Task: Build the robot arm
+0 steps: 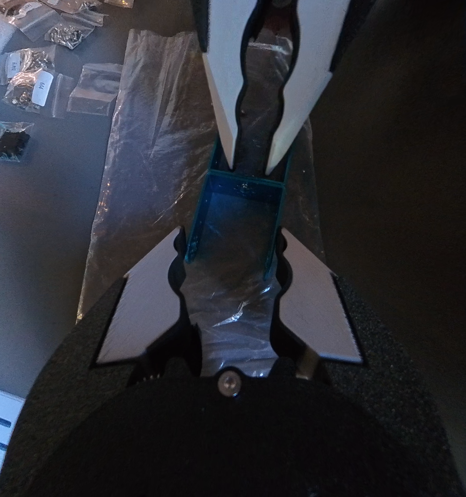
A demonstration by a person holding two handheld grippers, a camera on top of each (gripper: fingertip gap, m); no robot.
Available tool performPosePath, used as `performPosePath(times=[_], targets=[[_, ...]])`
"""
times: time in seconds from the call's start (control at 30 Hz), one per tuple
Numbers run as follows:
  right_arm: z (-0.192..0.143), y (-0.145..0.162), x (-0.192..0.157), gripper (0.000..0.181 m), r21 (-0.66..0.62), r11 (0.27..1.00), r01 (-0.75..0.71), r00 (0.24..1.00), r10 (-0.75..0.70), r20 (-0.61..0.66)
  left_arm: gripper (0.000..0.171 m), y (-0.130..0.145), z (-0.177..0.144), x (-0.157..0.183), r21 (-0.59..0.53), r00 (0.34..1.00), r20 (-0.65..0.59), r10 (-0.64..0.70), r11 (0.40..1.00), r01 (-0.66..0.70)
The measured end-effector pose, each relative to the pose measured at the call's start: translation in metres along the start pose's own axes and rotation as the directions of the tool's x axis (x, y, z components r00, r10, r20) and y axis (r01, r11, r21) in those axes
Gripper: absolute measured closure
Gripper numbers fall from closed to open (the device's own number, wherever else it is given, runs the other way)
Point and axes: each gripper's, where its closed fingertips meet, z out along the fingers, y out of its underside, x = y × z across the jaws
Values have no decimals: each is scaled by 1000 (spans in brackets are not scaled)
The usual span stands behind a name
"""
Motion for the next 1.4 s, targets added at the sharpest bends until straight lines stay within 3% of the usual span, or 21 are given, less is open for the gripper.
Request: performPosePath(times=[0.2,0.5,0.63,0.8,0.9,1.07,1.17,1.23,1.4], targets=[[2,-5,0,165,-7,997,82,994,-82,-71,104,0,0,0,-1,1000,1,1,1000,-1],[5,-3,0,177,-35,999,35,998,-37,-51,104,0,1,0,-6,1000,23,3,1000,-3],[5,-3,-1,177,-12,987,-160,984,160,80,103,1,3,0,-21,998,45,35,999,-34],[3,-3,-6,177,-55,881,-470,832,463,306,103,0,5,2,-23,998,36,47,999,-47],[1,-3,-5,178,-67,837,-543,775,531,343,103,-1,6,2,-20,998,42,43,999,-42],[-9,-3,-6,169,-42,897,-439,848,430,311,98,-9,3,4,0,999,24,47,999,-47],[-13,-2,-4,166,-17,947,-321,921,316,227,97,-26,3,12,73,998,-40,38,997,-35],[-14,0,1,167,9,975,-221,967,218,135,97,-25,9,14,53,997,-66,48,998,-45],[-16,-1,-6,168,63,995,-78,991,71,111,95,-28,16,21,66,989,-130,72,996,-64]])
